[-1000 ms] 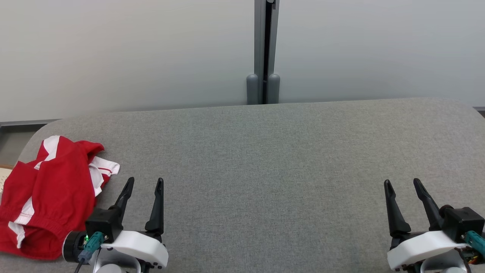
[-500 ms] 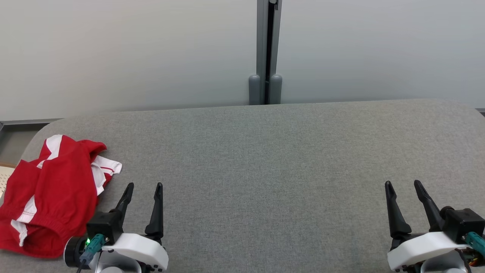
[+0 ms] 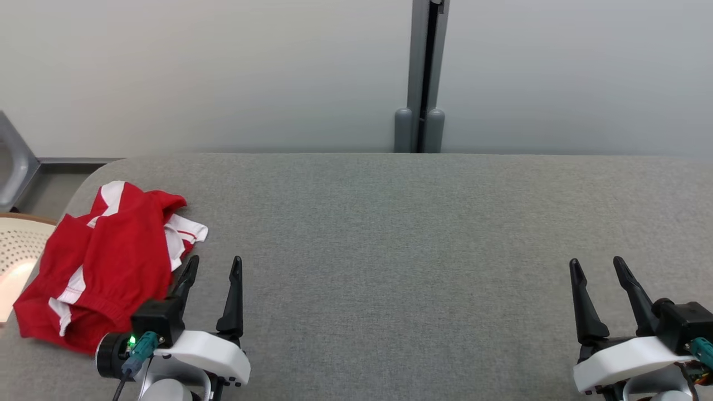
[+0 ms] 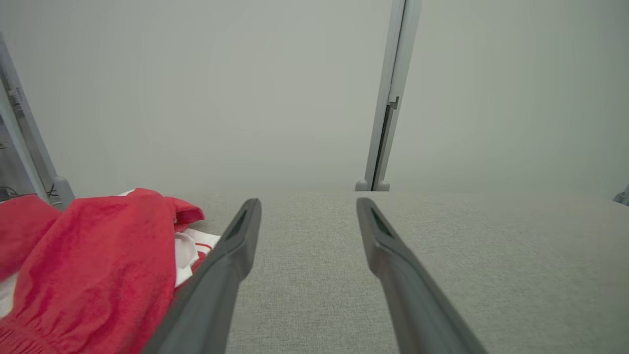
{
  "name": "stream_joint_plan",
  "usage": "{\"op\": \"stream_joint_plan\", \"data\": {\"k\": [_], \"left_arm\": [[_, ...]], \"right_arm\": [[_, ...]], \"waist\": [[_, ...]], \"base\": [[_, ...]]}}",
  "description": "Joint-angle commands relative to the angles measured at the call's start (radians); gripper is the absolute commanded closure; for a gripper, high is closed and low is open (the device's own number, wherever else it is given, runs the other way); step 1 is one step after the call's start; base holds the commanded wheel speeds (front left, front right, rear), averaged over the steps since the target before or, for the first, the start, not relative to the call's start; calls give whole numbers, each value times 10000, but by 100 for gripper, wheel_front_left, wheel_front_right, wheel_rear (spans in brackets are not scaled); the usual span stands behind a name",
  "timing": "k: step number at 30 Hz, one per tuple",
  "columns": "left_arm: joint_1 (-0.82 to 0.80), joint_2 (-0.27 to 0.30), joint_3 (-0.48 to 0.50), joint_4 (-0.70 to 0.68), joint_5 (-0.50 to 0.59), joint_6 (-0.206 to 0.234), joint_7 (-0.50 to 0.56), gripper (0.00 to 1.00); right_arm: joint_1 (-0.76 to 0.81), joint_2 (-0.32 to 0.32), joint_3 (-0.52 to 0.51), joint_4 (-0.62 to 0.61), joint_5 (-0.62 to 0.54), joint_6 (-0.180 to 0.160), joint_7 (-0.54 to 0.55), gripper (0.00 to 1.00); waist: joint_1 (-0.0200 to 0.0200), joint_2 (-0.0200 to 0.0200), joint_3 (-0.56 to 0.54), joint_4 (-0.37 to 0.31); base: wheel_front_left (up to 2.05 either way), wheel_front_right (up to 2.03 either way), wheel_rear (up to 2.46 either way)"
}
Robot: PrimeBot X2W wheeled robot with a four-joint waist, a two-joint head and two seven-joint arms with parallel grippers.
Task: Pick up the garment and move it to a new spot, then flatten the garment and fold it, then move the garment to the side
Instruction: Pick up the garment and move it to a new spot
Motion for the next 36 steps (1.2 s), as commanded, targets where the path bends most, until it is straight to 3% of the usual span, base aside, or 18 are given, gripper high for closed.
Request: {"op": "stream_joint_plan", "data": {"k": [1, 13, 20, 36], "left_arm": [[-147, 47, 1, -10, 16, 16, -1, 0], [-637, 138, 157, -99, 218, 41, -1, 0], [-664, 133, 302, -148, 204, -9, -1, 0], [-575, 52, 553, -537, -15, 154, -1, 0]], "right_arm": [[76, -41, -32, -60, -45, 4, 13, 0], [-89, -58, 317, -860, -46, 4, 424, 0], [-185, 16, 499, -1094, -93, 2, 552, 0], [-628, -293, 870, -1213, 10, 2, 756, 0]], "waist": [[0, -1, 56, 322], [0, -1, 430, 2909], [0, -1, 531, 4074], [0, -1, 1045, 4308]], "base": [[0, 0, 0], [0, 0, 0], [0, 0, 0], [0, 0, 0]]}}
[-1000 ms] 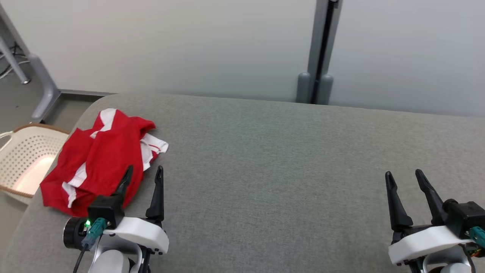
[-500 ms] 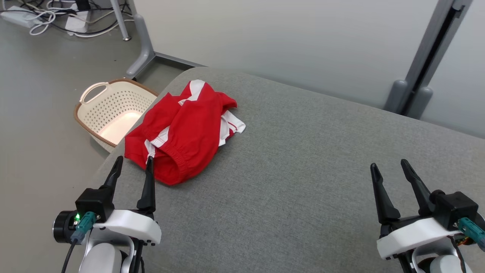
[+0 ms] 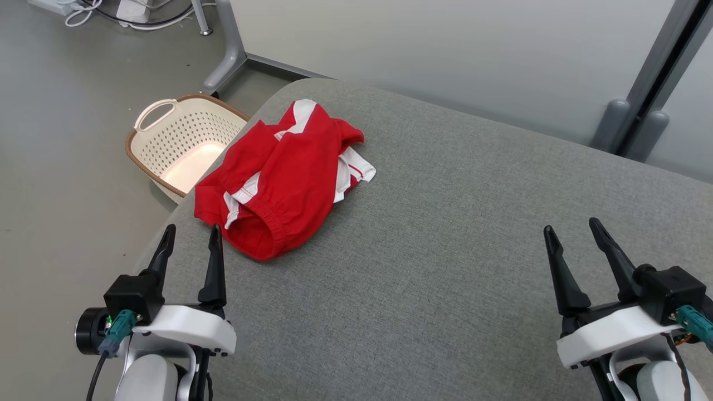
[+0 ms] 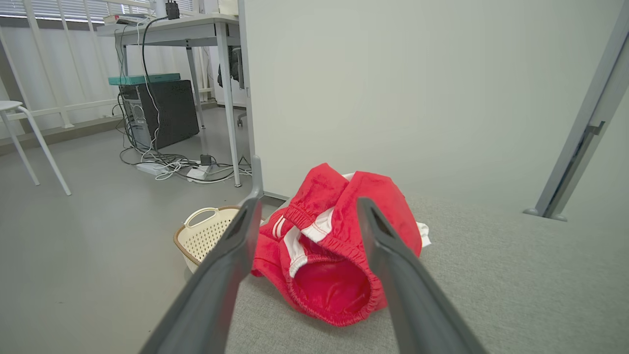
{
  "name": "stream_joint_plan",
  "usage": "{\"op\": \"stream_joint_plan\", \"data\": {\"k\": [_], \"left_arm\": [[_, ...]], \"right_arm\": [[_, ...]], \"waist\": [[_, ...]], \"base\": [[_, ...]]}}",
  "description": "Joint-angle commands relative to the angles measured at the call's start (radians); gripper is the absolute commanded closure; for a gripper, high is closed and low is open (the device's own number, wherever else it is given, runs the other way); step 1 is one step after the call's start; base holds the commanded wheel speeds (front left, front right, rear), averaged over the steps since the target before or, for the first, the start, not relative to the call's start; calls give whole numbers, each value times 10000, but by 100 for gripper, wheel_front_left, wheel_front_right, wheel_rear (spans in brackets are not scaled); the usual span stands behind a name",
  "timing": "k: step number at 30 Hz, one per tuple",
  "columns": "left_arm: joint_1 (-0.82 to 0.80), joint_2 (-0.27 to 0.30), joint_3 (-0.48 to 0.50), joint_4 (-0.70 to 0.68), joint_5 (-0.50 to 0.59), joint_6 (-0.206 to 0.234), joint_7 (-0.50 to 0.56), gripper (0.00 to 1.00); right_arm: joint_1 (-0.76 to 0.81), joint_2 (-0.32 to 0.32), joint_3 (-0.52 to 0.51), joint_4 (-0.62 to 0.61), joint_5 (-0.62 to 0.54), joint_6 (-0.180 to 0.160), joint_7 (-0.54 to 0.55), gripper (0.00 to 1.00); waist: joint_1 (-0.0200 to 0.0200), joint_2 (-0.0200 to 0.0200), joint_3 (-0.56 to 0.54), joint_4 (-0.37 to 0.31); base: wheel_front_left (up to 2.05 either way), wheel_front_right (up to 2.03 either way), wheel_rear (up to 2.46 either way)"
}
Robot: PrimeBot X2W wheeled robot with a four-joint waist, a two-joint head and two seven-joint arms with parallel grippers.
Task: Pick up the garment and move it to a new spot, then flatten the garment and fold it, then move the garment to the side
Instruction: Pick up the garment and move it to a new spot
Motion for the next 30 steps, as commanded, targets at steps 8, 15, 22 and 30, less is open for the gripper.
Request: {"op": "stream_joint_plan", "data": {"k": [8, 15, 22, 30], "left_arm": [[-1016, -2, -387, 153, -730, -84, -1, 0], [-2855, 2, -920, 1600, -1660, -86, 1, 0], [-4291, 12, -967, 4427, -2234, 7, -1, 0], [-5219, 13, -895, 6298, -2552, -202, -1, 100]], "right_arm": [[-289, -307, -273, -680, -170, 1, 477, 0], [-827, -834, -366, -1539, -333, -1, 1087, 0], [-1045, -1107, -358, -1816, -219, 1, 1313, 0], [-1234, -1123, -326, -1815, -148, 1, 1376, 0]], "waist": [[0, -1, 1022, -201], [0, -1, 2604, -771], [0, -1, 3286, -1030], [0, -1, 3478, -1030]], "base": [[0, 0, 0], [0, 0, 0], [0, 0, 0], [0, 0, 0]]}}
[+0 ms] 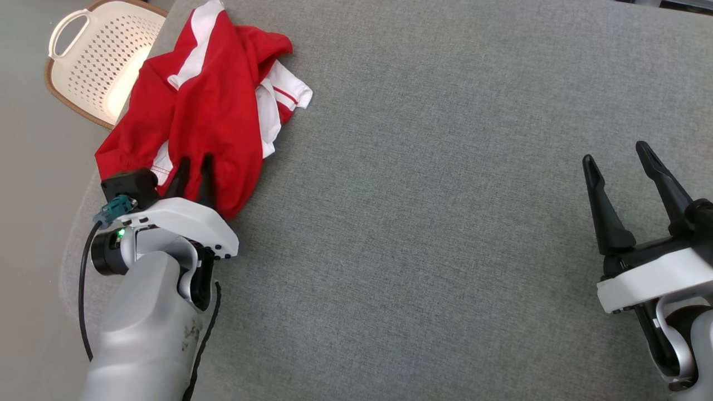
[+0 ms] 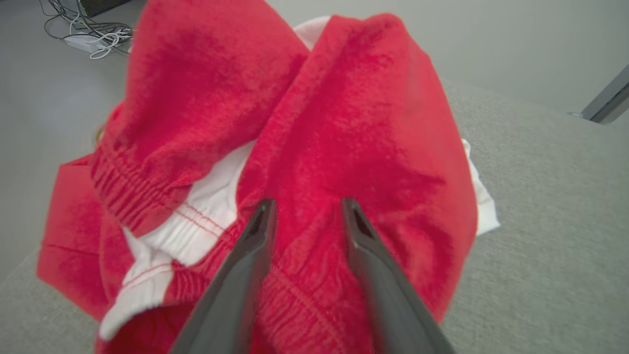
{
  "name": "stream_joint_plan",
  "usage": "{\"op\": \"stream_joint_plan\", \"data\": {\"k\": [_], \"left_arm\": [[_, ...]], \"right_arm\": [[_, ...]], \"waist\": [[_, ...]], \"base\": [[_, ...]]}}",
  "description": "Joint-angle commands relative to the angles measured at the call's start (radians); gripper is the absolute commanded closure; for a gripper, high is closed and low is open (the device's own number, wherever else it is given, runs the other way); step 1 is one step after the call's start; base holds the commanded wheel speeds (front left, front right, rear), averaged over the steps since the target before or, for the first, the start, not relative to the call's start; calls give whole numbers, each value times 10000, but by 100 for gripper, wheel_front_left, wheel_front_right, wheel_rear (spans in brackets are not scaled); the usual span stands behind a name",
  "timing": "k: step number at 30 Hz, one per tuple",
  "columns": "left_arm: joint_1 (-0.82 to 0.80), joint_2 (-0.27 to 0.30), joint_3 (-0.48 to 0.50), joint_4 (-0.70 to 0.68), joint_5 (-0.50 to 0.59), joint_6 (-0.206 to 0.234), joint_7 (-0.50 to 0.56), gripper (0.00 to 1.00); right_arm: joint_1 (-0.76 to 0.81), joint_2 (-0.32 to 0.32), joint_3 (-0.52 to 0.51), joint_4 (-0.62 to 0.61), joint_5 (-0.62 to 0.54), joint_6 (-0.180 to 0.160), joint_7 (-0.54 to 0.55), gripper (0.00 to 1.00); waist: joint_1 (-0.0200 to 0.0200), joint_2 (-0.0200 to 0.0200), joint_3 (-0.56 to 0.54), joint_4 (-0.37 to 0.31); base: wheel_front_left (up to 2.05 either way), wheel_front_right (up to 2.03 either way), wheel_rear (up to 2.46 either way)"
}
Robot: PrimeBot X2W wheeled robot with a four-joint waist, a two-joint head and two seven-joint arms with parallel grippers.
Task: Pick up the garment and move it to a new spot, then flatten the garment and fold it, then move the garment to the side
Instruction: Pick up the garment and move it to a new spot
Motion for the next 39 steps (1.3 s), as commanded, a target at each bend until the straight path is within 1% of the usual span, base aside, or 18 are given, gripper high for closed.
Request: {"op": "stream_joint_plan", "data": {"k": [1, 5, 8, 10, 17, 18, 24, 28, 31, 35, 39], "left_arm": [[-152, 48, 52, -1, -8, -56, -1, 100], [136, 47, 308, -591, 279, 81, -1, 100], [422, 91, 655, -1403, 584, 98, -2, 100], [668, 102, 902, -2053, 797, 108, -1, 100], [1634, 94, 1619, -4636, 1617, -61, -1, 100], [1634, 94, 1619, -4636, 1617, -61, -1, 100], [2573, 64, 1563, -7048, 2150, -229, -1, 100], [3197, 43, 1027, -8263, 2311, -312, -1, 100], [3501, 45, 434, -8855, 2349, -378, 81, 100], [3585, 38, -574, -9393, 2253, -452, 445, 100], [3188, 39, -1673, -9607, 2044, -480, 744, 100]], "right_arm": [[-117, -10, -14, -17, 8, 1, 24, 0], [-91, 77, -84, 90, 47, 1, -100, 0], [-18, 147, -163, 159, 58, 1, -205, 0], [32, 206, -217, 199, 48, 1, -269, 0], [216, 425, -411, 337, 31, 1, -553, 0], [216, 425, -411, 337, 31, 1, -553, 0], [459, 753, -592, 391, 23, 1, -805, 0], [594, 1008, -657, 379, 36, 1, -974, 0], [652, 1159, -621, 306, 21, 1, -1025, 0], [538, 1307, -549, 216, 62, 1, -1094, 0], [389, 1463, -457, 257, 118, 1, -1265, 0]], "waist": [[0, 0, -11, 18], [0, 0, -156, 29], [0, 0, -329, 14], [0, 0, -459, 4], [0, 0, -1085, -85], [0, 0, -1085, -85], [0, 0, -1719, -394], [0, 0, -1999, -910], [0, 0, -2038, -1488], [0, 0, -1840, -2521], [0, 0, -1503, -3747]], "base": [[0, 0, 0], [0, 0, 0], [0, 0, 0], [0, 0, 0], [0, 0, 0], [0, 0, 0], [0, 0, 0], [0, 0, 0], [0, 0, 0], [0, 0, 0], [0, 0, 0]]}}
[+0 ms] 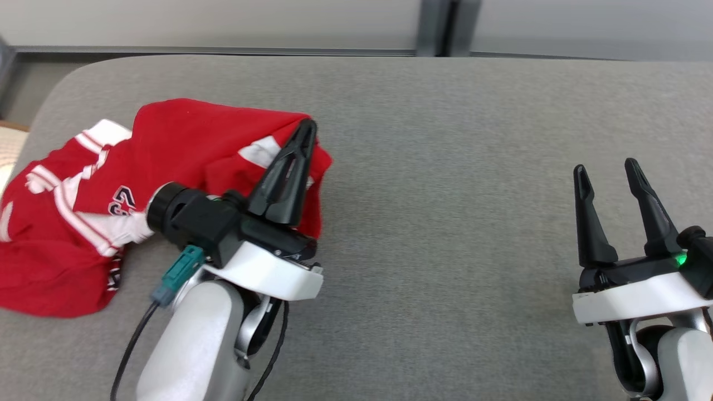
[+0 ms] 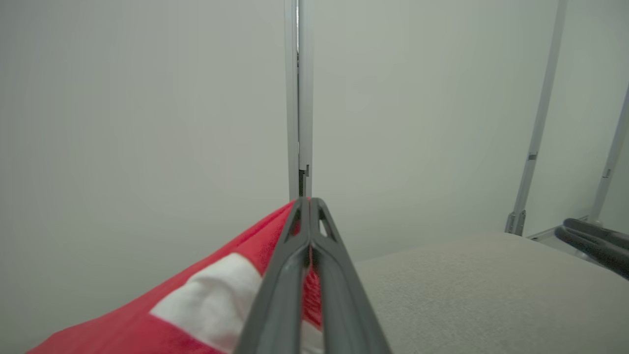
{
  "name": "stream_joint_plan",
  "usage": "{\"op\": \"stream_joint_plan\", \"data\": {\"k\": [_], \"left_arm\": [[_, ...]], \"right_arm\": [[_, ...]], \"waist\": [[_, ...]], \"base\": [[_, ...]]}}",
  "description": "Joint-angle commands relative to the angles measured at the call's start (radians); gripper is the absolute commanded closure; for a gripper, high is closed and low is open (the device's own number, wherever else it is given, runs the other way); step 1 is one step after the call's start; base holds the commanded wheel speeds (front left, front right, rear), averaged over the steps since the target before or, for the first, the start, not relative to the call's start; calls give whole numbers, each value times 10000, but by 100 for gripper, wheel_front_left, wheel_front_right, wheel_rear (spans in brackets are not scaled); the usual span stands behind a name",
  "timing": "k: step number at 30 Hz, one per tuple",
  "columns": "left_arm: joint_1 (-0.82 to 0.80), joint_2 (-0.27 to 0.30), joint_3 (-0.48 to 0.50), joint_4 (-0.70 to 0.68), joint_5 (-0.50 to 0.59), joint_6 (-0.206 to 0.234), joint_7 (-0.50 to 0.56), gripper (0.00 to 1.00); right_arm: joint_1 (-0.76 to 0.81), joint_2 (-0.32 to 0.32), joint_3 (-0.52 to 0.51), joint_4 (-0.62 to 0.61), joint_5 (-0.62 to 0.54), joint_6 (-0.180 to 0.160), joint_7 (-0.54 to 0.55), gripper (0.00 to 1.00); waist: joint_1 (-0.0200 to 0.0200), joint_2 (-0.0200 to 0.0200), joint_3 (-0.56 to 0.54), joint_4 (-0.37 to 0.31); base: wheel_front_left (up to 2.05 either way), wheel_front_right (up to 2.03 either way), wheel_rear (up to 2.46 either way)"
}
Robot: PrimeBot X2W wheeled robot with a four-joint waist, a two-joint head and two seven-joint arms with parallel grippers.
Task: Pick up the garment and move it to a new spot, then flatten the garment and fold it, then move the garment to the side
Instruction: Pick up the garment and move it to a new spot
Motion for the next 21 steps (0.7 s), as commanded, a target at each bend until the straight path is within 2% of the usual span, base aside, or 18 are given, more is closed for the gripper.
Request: {"op": "stream_joint_plan", "data": {"k": [1, 7, 12, 16, 21], "left_arm": [[-377, 25, -314, -27, -40, -41, 92, 100], [-1374, 34, -1695, 267, -225, 1, 379, 100], [-2029, 53, -2725, 1006, -519, 56, 732, 100], [-2234, 34, -3277, 2270, -715, -13, 1358, 100], [-2434, 34, -3636, 3526, -792, -117, 1846, 100]], "right_arm": [[-124, 68, 71, 60, 68, 2, -129, 0], [-352, 283, 238, 486, 289, 1, -578, 0], [-451, 464, 205, 918, 473, 1, -978, 0], [-538, 544, 278, 1315, 636, 1, -1290, 0], [-690, 591, 454, 1704, 761, 1, -1546, 0]], "waist": [[0, 0, 434, -1419], [0, 0, 1079, -3387], [0, 0, 1665, -4515], [0, 0, 2000, -4962], [0, 0, 2153, -5032]], "base": [[0, 0, 0], [0, 0, 0], [0, 0, 0], [0, 0, 0], [0, 0, 0]]}}
